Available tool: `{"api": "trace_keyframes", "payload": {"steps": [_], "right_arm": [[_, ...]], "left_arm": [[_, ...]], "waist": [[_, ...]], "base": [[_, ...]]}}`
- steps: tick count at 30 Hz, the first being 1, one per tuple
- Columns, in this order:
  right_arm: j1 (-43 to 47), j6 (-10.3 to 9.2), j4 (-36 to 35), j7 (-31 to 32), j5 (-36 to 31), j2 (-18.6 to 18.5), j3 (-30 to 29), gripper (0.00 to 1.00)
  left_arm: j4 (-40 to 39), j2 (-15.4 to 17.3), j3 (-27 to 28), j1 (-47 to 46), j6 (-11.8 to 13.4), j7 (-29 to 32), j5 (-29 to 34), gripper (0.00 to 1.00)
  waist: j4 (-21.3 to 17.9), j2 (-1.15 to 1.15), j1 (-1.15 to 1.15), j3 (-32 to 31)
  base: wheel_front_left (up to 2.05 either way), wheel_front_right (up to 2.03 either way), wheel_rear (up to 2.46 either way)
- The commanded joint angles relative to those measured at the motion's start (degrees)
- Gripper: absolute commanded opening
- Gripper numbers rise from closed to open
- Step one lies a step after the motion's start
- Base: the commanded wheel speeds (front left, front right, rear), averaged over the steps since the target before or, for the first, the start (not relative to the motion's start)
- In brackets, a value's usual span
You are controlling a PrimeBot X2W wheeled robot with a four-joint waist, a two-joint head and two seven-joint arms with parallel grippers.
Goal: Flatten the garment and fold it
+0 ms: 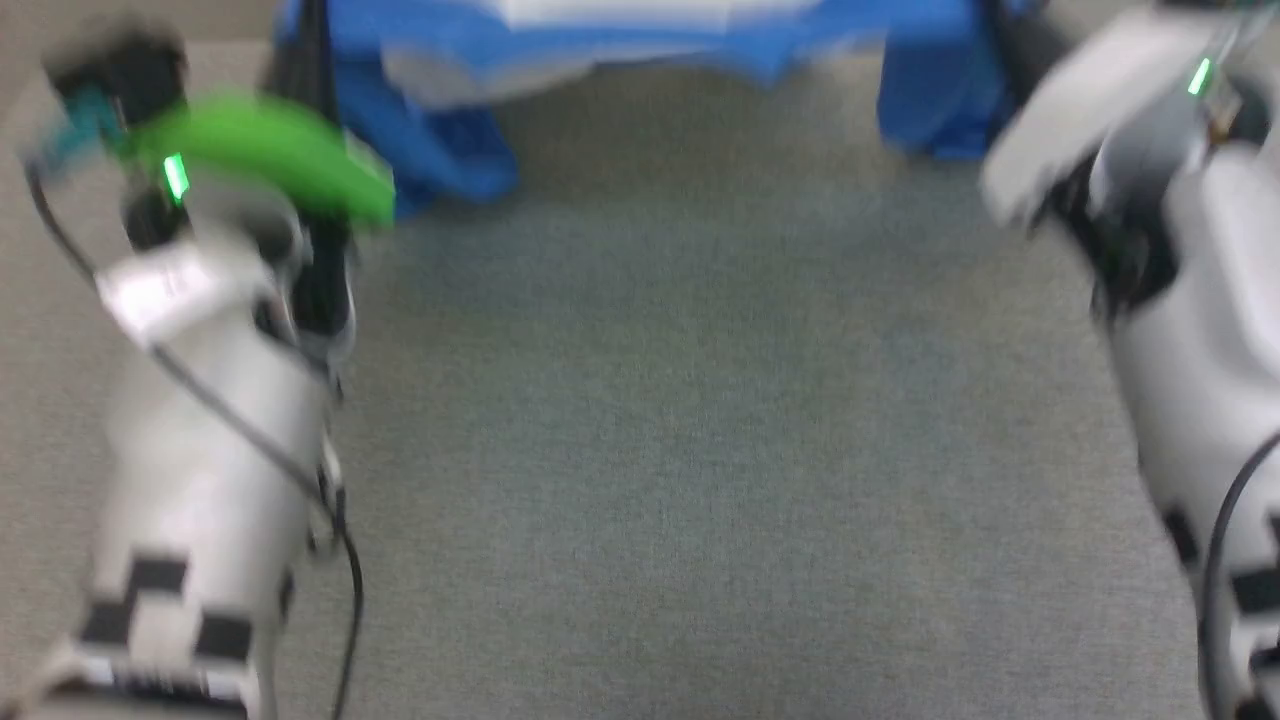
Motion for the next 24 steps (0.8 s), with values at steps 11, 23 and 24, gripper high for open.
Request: {"api": "trace_keyframes", "payload": {"steps": [11, 23, 24], "right_arm": [[34.8, -0.14, -10.8, 2.5, 5.5, -2.2, -4.6, 0.0], [59.4, -0.14, -24.9, 13.0, -5.2, 2.8, -18.1, 0.0], [60.9, -0.14, -26.5, 14.7, -6.7, 3.4, -19.2, 0.0]], "left_arm": [[-13.7, -2.3, 0.3, 37.6, 5.8, 1.8, -5.7, 0.0], [-21.1, 2.4, -3.3, 55.9, 14.4, 10.6, -3.8, 0.0], [-21.3, 3.2, -4.0, 56.9, 15.6, 12.1, -3.2, 0.0]], "waist": [[0.9, 0.0, 0.0, -13.6], [0.2, 0.0, 0.0, -15.9], [0.1, 0.0, 0.0, -16.0]], "base": [[0.0, 0.0, 0.0], [0.0, 0.0, 0.0], [0.0, 0.0, 0.0]]}}
